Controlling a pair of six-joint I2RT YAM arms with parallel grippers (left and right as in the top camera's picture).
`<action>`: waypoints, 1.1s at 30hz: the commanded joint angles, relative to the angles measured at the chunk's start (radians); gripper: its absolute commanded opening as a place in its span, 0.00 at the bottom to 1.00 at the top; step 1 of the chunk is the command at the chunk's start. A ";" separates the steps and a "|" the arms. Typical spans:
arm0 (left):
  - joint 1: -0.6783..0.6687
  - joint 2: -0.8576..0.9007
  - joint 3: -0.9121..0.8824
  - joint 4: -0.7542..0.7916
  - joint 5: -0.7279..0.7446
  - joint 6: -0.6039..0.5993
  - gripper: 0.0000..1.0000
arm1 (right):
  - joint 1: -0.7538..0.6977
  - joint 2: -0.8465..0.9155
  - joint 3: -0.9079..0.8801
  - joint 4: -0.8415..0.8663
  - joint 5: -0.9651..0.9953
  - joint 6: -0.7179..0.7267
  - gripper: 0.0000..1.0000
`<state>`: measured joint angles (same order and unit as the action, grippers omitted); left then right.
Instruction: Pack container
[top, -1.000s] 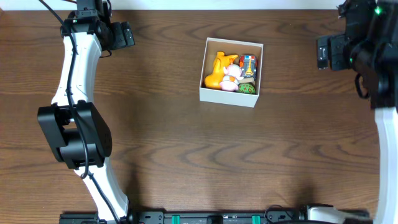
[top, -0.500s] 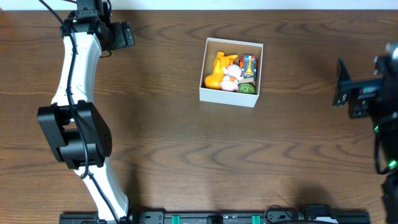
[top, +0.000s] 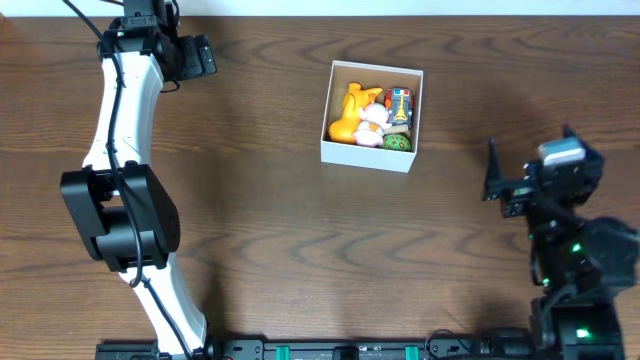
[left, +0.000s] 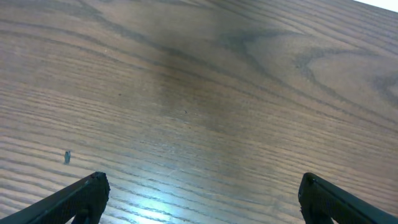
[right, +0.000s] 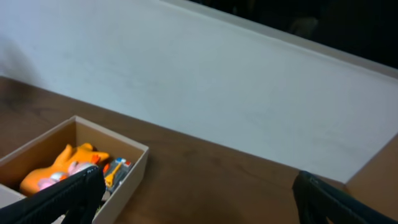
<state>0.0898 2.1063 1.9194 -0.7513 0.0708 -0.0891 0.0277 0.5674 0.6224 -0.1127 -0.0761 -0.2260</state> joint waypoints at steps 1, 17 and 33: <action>0.003 -0.019 0.022 0.001 -0.008 -0.001 0.98 | 0.006 -0.052 -0.093 0.048 -0.044 0.013 0.99; 0.003 -0.019 0.022 0.001 -0.008 -0.001 0.98 | 0.005 -0.304 -0.396 0.132 -0.055 0.008 0.99; 0.003 -0.019 0.022 0.001 -0.008 -0.001 0.98 | 0.005 -0.536 -0.568 0.147 -0.056 0.009 0.99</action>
<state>0.0898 2.1063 1.9194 -0.7517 0.0711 -0.0891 0.0277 0.0559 0.0704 0.0277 -0.1238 -0.2260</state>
